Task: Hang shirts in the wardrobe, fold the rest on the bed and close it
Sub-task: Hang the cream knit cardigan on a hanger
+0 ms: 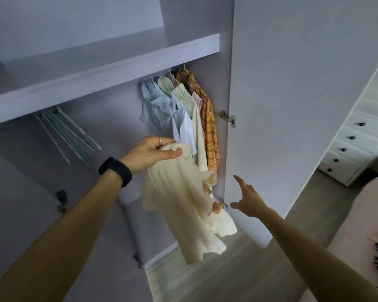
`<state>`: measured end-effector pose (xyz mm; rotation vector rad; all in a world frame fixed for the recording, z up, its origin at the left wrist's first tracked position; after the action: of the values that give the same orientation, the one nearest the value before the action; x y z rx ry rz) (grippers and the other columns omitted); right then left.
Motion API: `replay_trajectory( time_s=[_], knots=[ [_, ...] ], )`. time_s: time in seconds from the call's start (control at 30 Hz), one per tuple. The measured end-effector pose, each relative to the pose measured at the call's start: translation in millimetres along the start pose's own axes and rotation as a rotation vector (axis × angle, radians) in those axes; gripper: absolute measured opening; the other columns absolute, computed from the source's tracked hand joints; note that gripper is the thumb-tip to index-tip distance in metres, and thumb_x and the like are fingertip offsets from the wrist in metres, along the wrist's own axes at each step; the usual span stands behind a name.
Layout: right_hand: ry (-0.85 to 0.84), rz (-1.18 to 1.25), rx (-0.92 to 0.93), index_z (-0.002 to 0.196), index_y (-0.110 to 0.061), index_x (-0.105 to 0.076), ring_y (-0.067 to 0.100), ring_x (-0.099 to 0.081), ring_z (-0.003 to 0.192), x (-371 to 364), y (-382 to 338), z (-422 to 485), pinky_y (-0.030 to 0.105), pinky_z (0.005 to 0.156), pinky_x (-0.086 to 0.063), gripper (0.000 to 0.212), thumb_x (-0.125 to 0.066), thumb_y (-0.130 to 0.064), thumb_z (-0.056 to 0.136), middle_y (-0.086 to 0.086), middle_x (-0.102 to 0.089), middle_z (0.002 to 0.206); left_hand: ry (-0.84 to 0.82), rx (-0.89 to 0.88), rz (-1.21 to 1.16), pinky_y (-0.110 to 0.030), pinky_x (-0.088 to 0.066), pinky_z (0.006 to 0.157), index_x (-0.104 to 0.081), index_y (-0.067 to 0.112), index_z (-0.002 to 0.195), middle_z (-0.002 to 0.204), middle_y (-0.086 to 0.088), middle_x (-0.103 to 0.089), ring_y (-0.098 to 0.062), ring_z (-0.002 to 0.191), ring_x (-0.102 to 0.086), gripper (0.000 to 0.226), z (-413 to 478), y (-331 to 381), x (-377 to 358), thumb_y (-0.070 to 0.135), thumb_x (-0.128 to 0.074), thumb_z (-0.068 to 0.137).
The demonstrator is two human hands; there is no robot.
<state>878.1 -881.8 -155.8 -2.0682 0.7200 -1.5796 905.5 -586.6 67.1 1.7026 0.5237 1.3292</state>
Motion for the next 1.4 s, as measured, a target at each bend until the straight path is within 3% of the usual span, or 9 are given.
replay_trajectory(
  time_s=[0.2,0.33,0.43,0.63,0.77,0.9,1.07,1.23,1.4],
  knots=[
    [-0.098,0.054,0.264,0.159,-0.033,-0.012,0.028,-0.058,0.119,-9.7,-49.2,33.8,0.041,0.098,-0.053,0.104,-0.080,-0.013,0.083,0.010,-0.047,0.147,0.113,0.106,-0.087,-0.020,-0.050,0.075,-0.077,0.022,0.090,0.087,0.001,-0.072,-0.008,0.081,-0.065,0.026,-34.9,17.3,6.5,0.045,-0.075,0.078],
    [-0.176,0.152,0.340,0.131,-0.015,-0.059,0.019,-0.064,0.095,-16.0,-56.4,45.6,0.034,0.092,-0.053,0.049,-0.078,-0.010,0.086,0.003,-0.068,0.109,0.270,0.179,-0.104,-0.017,-0.049,0.075,-0.077,0.020,0.089,0.086,0.004,-0.073,-0.006,0.080,-0.065,0.018,-61.1,17.4,6.6,0.036,-0.076,0.080],
    [-0.173,0.199,0.356,0.101,-0.011,-0.064,0.022,-0.064,0.083,-14.2,-61.4,53.1,0.031,0.077,-0.052,0.020,-0.077,-0.009,0.086,-0.004,-0.066,0.086,0.410,0.278,-0.106,-0.011,-0.049,0.071,-0.078,0.020,0.087,0.082,0.007,-0.073,-0.002,0.077,-0.066,0.011,-87.1,2.9,3.9,0.031,-0.078,0.084],
    [-0.141,0.076,0.520,0.091,-0.008,-0.064,0.020,-0.056,0.092,-3.0,-85.0,57.3,0.024,0.071,-0.036,0.018,-0.078,-0.012,0.081,0.000,-0.061,0.092,0.789,0.491,0.028,-0.016,-0.044,0.067,-0.074,0.022,0.079,0.072,0.006,-0.068,-0.006,0.071,-0.059,0.015,-148.0,-44.5,-4.8,0.036,-0.079,0.084],
    [-0.242,0.135,0.527,0.088,-0.027,-0.054,0.011,-0.057,0.074,0.9,-103.5,54.9,0.015,0.057,-0.037,0.027,-0.080,-0.022,0.081,-0.010,-0.059,0.081,0.980,0.575,0.058,-0.023,-0.044,0.068,-0.073,0.034,0.074,0.066,0.018,-0.064,0.002,0.067,-0.059,0.015,-183.2,-67.0,-1.4,0.046,-0.078,0.082],
    [-0.317,0.069,0.535,0.090,-0.025,-0.070,0.015,-0.066,0.080,8.0,-108.6,53.4,0.015,0.061,-0.041,0.019,-0.081,-0.038,0.082,-0.009,-0.069,0.082,1.139,0.604,0.091,-0.023,-0.046,0.074,-0.076,0.031,0.090,0.082,0.014,-0.070,-0.009,0.087,-0.065,0.021,-208.5,-76.5,11.1,0.051,-0.075,0.083],
    [-0.316,0.189,0.466,0.097,-0.010,-0.069,0.031,-0.069,0.085,20.6,-121.0,51.2,0.049,0.081,-0.055,0.025,-0.081,-0.028,0.085,0.013,-0.072,0.090,1.165,0.586,0.003,-0.010,-0.042,0.069,-0.077,0.029,0.094,0.088,0.014,-0.073,0.002,0.085,-0.064,0.021,-213.8,-82.2,11.0,0.047,-0.076,0.083],
    [-0.314,0.164,0.496,0.090,-0.024,-0.070,0.018,-0.069,0.085,24.1,-140.1,39.1,0.040,0.078,-0.056,0.022,-0.087,-0.026,0.076,-0.004,-0.073,0.086,1.166,0.547,-0.049,-0.003,-0.042,0.063,-0.077,0.028,0.091,0.087,0.015,-0.072,0.002,0.086,-0.064,0.020,-212.0,-88.5,16.5,0.045,-0.077,0.083],
    [-0.368,0.129,0.342,0.084,-0.021,-0.074,0.021,-0.072,0.082,21.1,-136.4,27.4,0.040,0.072,-0.060,0.027,-0.085,-0.044,0.076,0.003,-0.075,0.085,1.125,0.523,-0.094,-0.029,-0.054,0.082,-0.078,0.026,0.089,0.090,0.006,-0.075,-0.013,0.091,-0.069,0.021,-210.8,-105.2,22.6,0.045,-0.079,0.081]
  ],
)
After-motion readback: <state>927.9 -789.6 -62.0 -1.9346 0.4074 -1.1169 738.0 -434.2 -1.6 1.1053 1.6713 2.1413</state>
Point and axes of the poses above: each hand's wrist, its own z-axis towards the middle knuckle, its own x-axis out of the back of the hand, y = z × x, the point moved 4 cm from there along z, towards the middle knuckle
